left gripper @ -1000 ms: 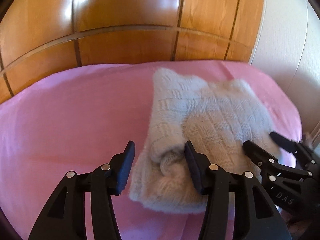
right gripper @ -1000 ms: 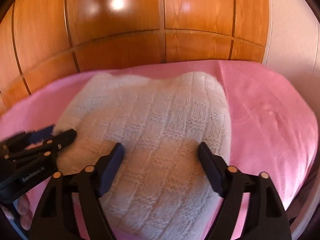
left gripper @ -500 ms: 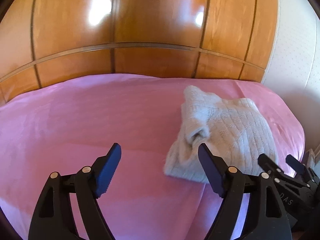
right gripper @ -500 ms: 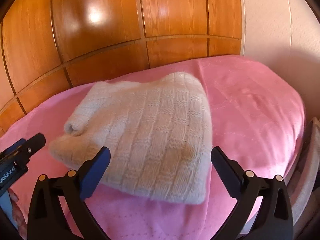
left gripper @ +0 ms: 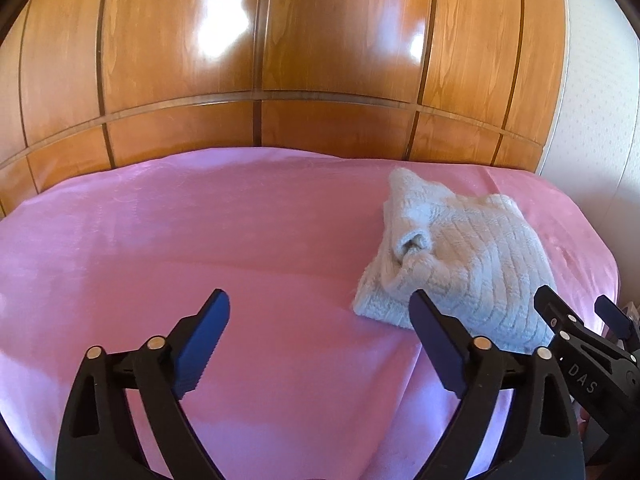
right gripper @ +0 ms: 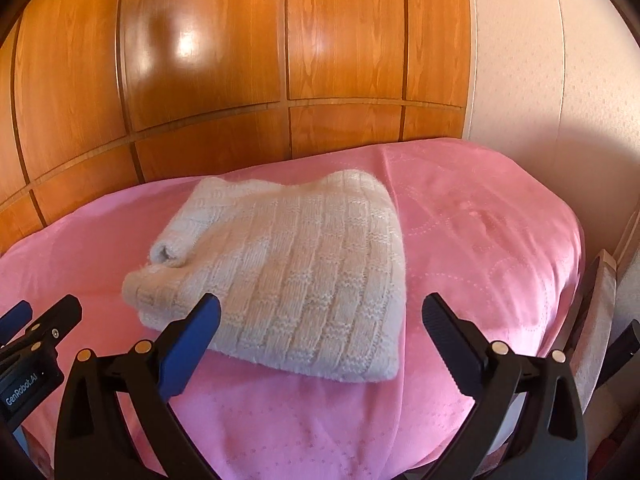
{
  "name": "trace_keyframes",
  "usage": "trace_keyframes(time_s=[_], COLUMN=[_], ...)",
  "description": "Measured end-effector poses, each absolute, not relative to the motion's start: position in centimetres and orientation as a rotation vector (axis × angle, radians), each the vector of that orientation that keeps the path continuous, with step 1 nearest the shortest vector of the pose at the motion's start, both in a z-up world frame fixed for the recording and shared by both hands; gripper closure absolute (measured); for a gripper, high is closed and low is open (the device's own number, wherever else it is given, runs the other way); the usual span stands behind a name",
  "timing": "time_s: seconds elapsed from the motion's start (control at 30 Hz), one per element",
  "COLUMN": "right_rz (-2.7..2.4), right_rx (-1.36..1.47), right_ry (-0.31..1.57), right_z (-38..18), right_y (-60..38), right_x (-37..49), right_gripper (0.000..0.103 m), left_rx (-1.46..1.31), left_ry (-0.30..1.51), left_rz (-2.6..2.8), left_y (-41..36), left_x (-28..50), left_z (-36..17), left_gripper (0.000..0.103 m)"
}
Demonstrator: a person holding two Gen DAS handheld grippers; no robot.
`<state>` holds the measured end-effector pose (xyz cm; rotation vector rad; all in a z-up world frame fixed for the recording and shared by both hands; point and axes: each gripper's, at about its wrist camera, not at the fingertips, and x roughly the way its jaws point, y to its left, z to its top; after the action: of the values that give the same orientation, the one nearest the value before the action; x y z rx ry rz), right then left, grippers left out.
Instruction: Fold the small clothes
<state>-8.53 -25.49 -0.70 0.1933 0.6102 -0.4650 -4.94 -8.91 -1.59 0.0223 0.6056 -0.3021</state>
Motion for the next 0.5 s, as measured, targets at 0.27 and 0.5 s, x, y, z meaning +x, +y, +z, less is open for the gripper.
trace_keyframes(time_s=[0.27,0.5], right_rz=[-0.475,-0.478], right_rx=[0.222,0.22], right_ry=[0.606,0.613], right_z=[-0.33,-0.54], right_y=[-25.75,-25.5], right_x=[-8.75,-8.9], right_gripper=[0.002,0.002], left_rx=[0.037,0.058], left_ry=[0.573,0.58], left_rz=[-0.3,-0.304], left_y=[-8.81,-9.34], left_x=[-5.82,-6.0], left_z=[-0.88,-1.16], left_gripper=[0.008,0.007])
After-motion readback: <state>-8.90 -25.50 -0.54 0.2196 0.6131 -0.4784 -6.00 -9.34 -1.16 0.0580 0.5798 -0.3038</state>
